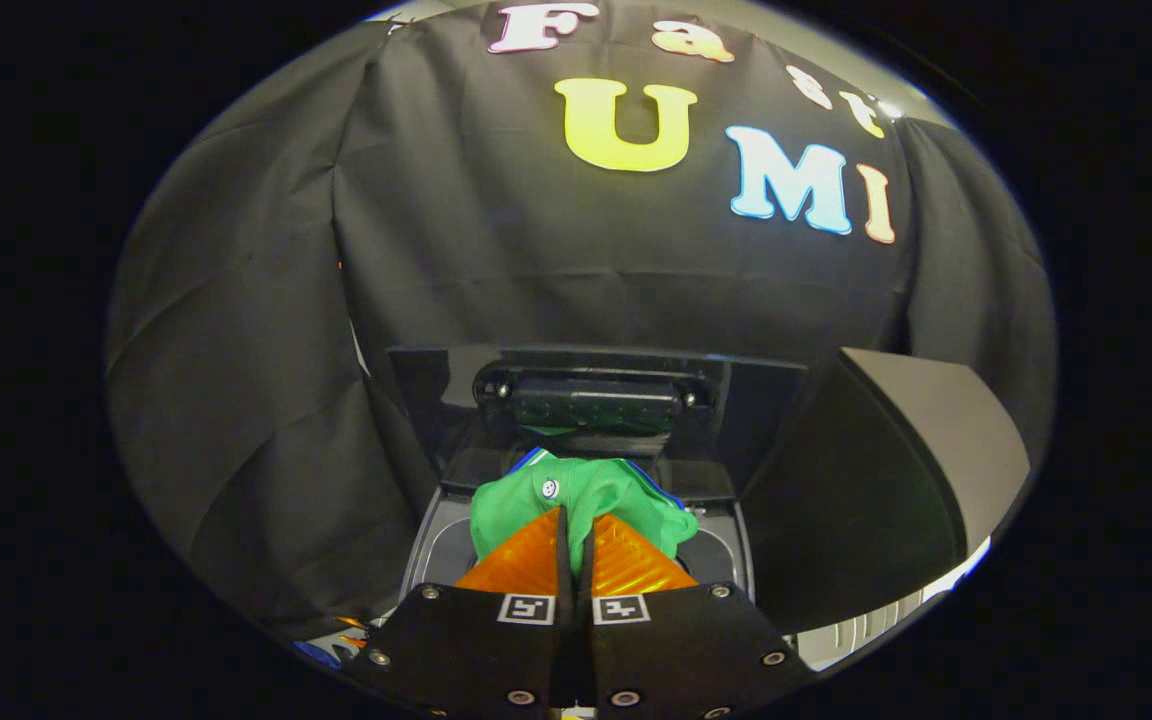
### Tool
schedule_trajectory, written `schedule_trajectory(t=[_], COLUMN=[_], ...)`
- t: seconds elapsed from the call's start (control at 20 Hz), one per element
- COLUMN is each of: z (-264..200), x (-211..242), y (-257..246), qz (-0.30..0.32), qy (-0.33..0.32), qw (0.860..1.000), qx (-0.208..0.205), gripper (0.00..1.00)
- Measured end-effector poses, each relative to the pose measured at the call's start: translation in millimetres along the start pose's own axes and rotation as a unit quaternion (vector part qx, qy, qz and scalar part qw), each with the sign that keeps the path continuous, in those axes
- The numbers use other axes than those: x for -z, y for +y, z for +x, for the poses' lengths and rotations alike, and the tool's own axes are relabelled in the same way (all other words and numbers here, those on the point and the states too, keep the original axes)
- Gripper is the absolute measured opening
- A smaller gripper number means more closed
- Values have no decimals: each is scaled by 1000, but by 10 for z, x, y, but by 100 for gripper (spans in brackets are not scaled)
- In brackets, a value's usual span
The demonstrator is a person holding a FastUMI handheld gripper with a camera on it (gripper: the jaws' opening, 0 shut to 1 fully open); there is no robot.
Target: Put the clothes into the washing machine and then close the washing machine lid.
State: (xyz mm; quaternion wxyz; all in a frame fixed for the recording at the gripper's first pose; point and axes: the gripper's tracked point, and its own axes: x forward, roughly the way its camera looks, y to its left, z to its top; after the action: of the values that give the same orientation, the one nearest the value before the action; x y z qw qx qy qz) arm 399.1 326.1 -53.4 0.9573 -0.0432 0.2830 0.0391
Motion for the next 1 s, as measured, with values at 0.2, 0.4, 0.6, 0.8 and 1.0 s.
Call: schedule_trajectory(t=[0.2, 0.4, 0.6, 0.8, 1.0], z=[253, 479, 612, 700, 714], x=[409, 724, 993, 1235, 1292], y=[57, 81, 150, 192, 194], qz=[16, 25, 30, 4, 4], qy=[35, 75, 113, 141, 148], qw=[999, 997, 993, 989, 988], qx=[-14, -21, -31, -42, -37], gripper=[0, 0, 0, 0, 0])
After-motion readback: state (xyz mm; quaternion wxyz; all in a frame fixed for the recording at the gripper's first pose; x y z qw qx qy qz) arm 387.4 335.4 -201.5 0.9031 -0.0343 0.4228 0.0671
